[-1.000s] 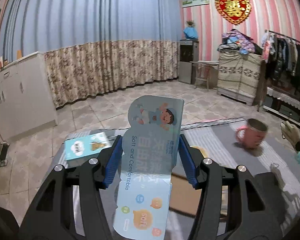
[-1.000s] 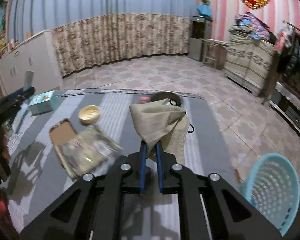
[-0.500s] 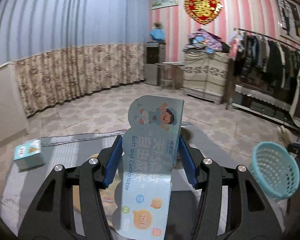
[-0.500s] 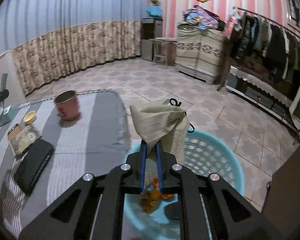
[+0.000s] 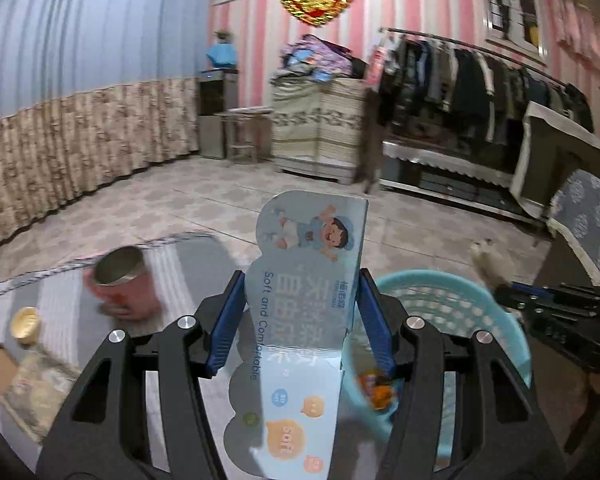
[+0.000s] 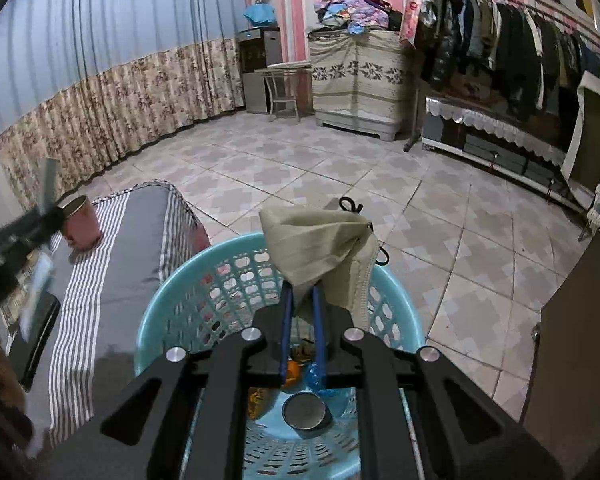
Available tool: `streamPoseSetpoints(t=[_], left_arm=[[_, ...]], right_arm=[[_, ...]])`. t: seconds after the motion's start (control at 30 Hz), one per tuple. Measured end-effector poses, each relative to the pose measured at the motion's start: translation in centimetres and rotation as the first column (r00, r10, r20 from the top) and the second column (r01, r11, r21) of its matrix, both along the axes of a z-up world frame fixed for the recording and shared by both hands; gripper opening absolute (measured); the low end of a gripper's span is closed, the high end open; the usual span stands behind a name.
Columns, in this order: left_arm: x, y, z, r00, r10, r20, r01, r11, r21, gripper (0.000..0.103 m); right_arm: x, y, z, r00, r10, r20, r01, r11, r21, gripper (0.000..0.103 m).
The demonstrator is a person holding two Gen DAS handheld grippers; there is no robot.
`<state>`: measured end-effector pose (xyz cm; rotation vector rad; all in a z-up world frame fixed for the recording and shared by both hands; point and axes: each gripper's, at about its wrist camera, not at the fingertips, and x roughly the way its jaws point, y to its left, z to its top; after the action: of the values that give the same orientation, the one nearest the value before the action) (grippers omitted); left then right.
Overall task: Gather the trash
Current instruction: 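Carry the card and cloth bag over the blue basket and open both grippers, then move both grippers back over the mat toward the cardboard tray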
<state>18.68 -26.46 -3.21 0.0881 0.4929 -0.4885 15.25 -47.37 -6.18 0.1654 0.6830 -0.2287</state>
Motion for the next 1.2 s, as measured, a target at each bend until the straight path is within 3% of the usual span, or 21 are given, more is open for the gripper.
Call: streamPoseSetpoints(t=[0.3,0.4,0.8,0.87,0.93,1.2], left_arm=[[-0.4,-6.3,-1.9,0.993,-0.107,-0.044,0.107,0.994,-0.012,0.056],[0.1,-7.0,-1.8,0.994,-0.101,-0.049,0.101,0.995,-0.003,0.072],[0.1,-0.7,1.6,0.998,0.040,0.050,-0.040,0.999,-0.009,0.097],[-0.1,1.0,2.0,0.997,0.060,0.054,-0.059,0.998,-0.013,0.097],[-0.1,2.5,2.5,0.995,0.082,0.056,-0.082,0.997,-0.015,0.097],[-0.3,10.8,3.2,0.978,0.198,0.066,-0.198,0.980,-0.013,0.097]], right_arm=[[-1.2,-2.9,-1.2,0.998,-0.053,0.014,0.052,0.997,0.065,0.010],[-1.5,-3.0,-1.4,0.998,-0.060,0.021,0.058,0.995,0.084,0.010],[0.1,-0.5,-2.2,1.000,0.001,0.002,-0.001,0.998,0.071,0.014],[0.4,-0.5,-2.4,1.000,0.010,0.000,-0.010,0.996,0.089,0.023],[0.5,0.0,-2.4,1.000,-0.005,0.000,0.005,0.998,0.068,0.065],[0.4,2.5,-1.8,1.000,-0.008,0.003,0.008,1.000,-0.014,0.081]])
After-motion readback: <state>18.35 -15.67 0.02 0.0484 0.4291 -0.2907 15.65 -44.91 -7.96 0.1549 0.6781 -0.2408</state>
